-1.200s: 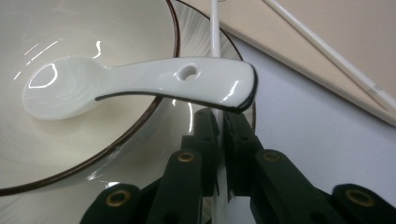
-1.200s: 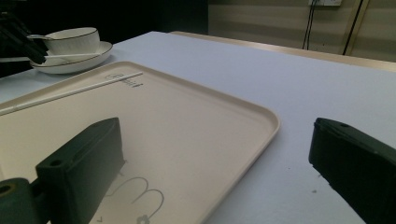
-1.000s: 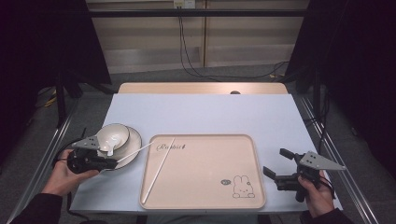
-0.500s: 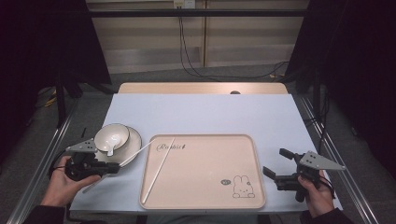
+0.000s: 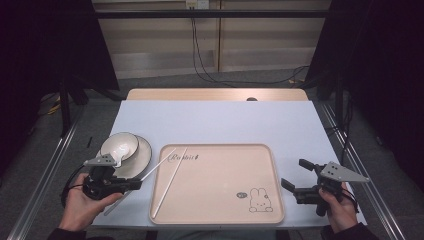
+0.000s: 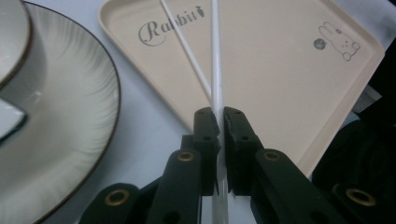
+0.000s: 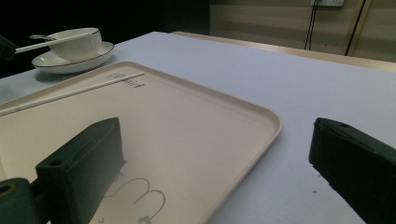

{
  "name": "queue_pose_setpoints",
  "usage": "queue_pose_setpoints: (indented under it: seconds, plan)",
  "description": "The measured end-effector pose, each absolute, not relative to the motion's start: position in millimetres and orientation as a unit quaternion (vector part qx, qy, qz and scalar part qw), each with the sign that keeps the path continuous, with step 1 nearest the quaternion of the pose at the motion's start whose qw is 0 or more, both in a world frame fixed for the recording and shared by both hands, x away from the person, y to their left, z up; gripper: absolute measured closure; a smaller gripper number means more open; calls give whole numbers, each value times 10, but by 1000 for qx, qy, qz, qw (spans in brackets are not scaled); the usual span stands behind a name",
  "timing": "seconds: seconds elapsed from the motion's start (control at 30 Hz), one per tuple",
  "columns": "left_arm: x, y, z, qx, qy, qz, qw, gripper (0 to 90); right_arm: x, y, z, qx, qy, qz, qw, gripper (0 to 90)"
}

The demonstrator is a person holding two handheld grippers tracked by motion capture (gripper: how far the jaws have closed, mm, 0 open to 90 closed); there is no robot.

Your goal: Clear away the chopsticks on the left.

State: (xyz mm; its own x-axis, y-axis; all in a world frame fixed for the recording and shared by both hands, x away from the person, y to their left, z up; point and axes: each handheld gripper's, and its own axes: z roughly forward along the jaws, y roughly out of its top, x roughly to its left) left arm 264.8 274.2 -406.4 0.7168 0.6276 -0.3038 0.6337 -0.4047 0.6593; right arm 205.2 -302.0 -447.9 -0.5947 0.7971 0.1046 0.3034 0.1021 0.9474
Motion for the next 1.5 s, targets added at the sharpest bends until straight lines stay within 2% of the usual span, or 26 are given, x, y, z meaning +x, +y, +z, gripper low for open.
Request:
queue_pose_setpoints:
  seconds: [0.47, 0.6, 0.73, 0.87, 1.13, 1.5]
  plan:
    - [2465, 2438, -4061, 823, 414, 8, 388, 846, 2052, -3017, -4480, 389, 706, 546, 227, 28]
    - [2398, 2204, -4047, 802, 448, 12, 396, 845, 2052, -3012, -4481, 390, 706, 546, 228, 28]
    - [2454, 2020, -4080, 800, 456, 33, 389, 846, 2051, -3014, -4480, 388, 707, 546, 226, 28]
    - [2518, 1918, -4133, 791, 472, 29, 387, 846, 2052, -3016, -4481, 389, 707, 544, 228, 28]
    - [2654, 1750, -4267, 760, 533, 39, 370, 847, 2055, -3013, -4484, 390, 708, 543, 227, 28]
    - [2696, 1604, -4445, 761, 546, 25, 350, 846, 2053, -3012, -4482, 388, 710, 542, 225, 28]
